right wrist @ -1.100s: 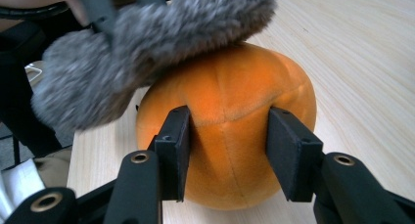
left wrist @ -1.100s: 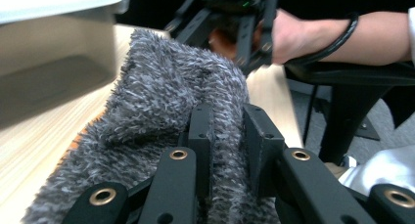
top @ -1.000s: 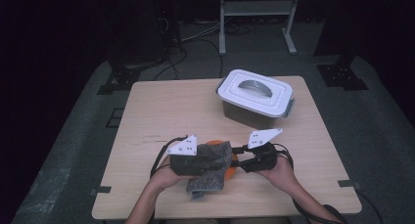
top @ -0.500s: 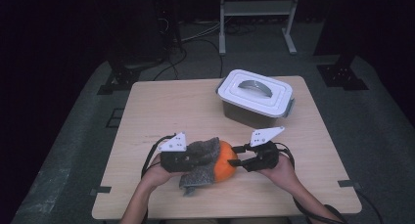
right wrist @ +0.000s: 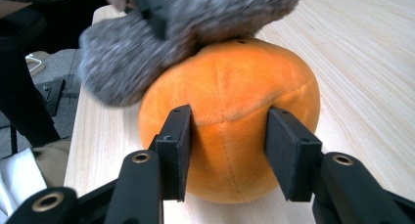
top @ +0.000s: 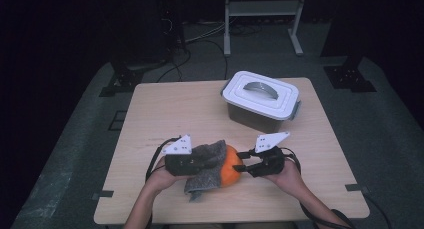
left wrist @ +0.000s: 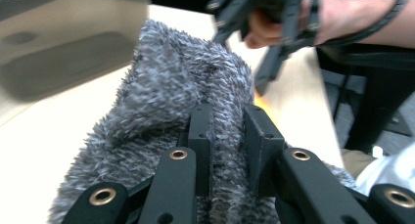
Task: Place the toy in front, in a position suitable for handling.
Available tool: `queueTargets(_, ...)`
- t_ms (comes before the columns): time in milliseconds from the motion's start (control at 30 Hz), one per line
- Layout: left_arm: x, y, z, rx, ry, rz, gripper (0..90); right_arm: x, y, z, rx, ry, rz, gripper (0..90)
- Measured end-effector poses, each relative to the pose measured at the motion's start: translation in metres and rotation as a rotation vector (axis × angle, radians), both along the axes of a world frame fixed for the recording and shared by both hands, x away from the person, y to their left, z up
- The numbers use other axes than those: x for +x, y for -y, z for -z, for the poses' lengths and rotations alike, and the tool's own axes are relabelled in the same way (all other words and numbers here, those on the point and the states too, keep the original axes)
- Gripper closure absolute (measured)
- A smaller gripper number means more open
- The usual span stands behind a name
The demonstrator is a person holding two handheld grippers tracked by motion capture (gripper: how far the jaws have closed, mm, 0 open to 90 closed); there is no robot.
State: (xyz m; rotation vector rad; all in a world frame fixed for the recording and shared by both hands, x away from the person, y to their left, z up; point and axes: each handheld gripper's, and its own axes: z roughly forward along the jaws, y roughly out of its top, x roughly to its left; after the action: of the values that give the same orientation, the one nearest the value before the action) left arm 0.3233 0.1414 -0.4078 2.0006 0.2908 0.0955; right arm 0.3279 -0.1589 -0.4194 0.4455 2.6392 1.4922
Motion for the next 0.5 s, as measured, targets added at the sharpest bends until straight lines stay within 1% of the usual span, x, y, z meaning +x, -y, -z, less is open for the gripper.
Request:
queueTargets(33,0.002,-0.005,0.003,-0.008,-0.011,-0.021,75.6,0.0,0.0,0.0,0.0,-0.001,-0.002,53.0)
queueTargets(100,0.002,-0.006,0.003,-0.008,-0.017,-0.02,75.6,0.001,0.001,0.0,0.002,-0.005,-0.002,52.5)
queueTargets(133,0.001,-0.005,0.004,-0.004,-0.025,-0.008,75.6,0.002,0.001,-0.001,0.016,-0.018,-0.001,46.6)
queueTargets(167,0.001,-0.005,0.004,-0.004,-0.025,-0.008,75.6,0.002,0.001,-0.001,0.016,-0.018,-0.001,46.6)
queueTargets(200,0.0,-0.003,0.004,-0.002,-0.031,0.005,75.6,0.004,0.003,-0.003,0.043,-0.044,0.014,39.2)
queueTargets(233,0.0,-0.001,0.005,-0.007,-0.038,0.026,75.6,0.004,0.003,-0.003,0.043,-0.044,0.014,39.2)
queueTargets(267,-0.003,0.005,0.006,0.002,-0.055,0.074,75.6,0.007,0.003,-0.003,0.053,-0.083,0.029,34.5)
queueTargets(300,-0.003,0.005,0.006,0.002,-0.055,0.074,75.4,0.007,0.003,-0.003,0.053,-0.083,0.029,34.5)
queueTargets(333,-0.004,0.008,0.007,0.007,-0.063,0.092,75.3,0.008,0.001,0.001,0.035,-0.09,0.025,34.0)
queueTargets(367,-0.004,0.009,0.008,0.005,-0.068,0.102,75.3,0.008,0.001,0.001,0.035,-0.09,0.025,34.0)
queueTargets(433,-0.004,0.01,0.007,-0.001,-0.068,0.101,75.2,0.008,0.0,0.003,0.024,-0.085,0.016,38.2)
queueTargets(467,-0.004,0.009,0.003,-0.019,-0.06,0.092,75.2,0.007,0.0,0.003,0.019,-0.073,0.01,40.0)
queueTargets(500,-0.004,0.009,0.003,-0.019,-0.06,0.092,75.2,0.007,0.0,0.003,0.019,-0.073,0.01,40.0)
